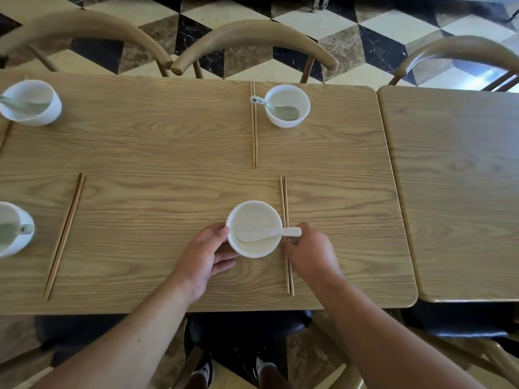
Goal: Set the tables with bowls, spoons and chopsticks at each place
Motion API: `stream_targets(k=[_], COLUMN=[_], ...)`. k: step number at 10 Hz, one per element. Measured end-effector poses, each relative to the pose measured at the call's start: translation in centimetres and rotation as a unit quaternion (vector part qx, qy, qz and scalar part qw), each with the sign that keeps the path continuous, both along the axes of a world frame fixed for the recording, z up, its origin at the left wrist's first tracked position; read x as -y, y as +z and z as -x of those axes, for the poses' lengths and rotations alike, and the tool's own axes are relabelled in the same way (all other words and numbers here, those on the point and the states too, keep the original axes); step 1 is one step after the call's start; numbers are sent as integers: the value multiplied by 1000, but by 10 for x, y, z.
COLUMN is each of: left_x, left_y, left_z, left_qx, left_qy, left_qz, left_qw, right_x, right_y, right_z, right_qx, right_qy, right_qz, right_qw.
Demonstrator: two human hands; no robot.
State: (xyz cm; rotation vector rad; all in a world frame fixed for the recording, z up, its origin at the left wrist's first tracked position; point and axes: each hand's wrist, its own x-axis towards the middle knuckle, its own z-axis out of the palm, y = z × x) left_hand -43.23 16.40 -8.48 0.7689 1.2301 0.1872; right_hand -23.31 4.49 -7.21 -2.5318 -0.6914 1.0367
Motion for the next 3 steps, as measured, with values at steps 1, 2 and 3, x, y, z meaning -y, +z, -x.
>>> stream_targets(k=[1,2,3], left_x=[0,2,1], left_y=[10,20,33], left_z=[-3,-2,9], left_qx=[-7,-27,-124], left_qy=[-15,-81,-159], left_qz=[-13,-60,-155], left_qw=[1000,995,967], right_x=[3,10,18], right_y=[3,15,36], right_z=[-5,-17,-31], right_qx=[-42,-27,61], right_qy=[1,-9,-10], right_qz=[-15,-21,-14], right_qw=[999,999,998])
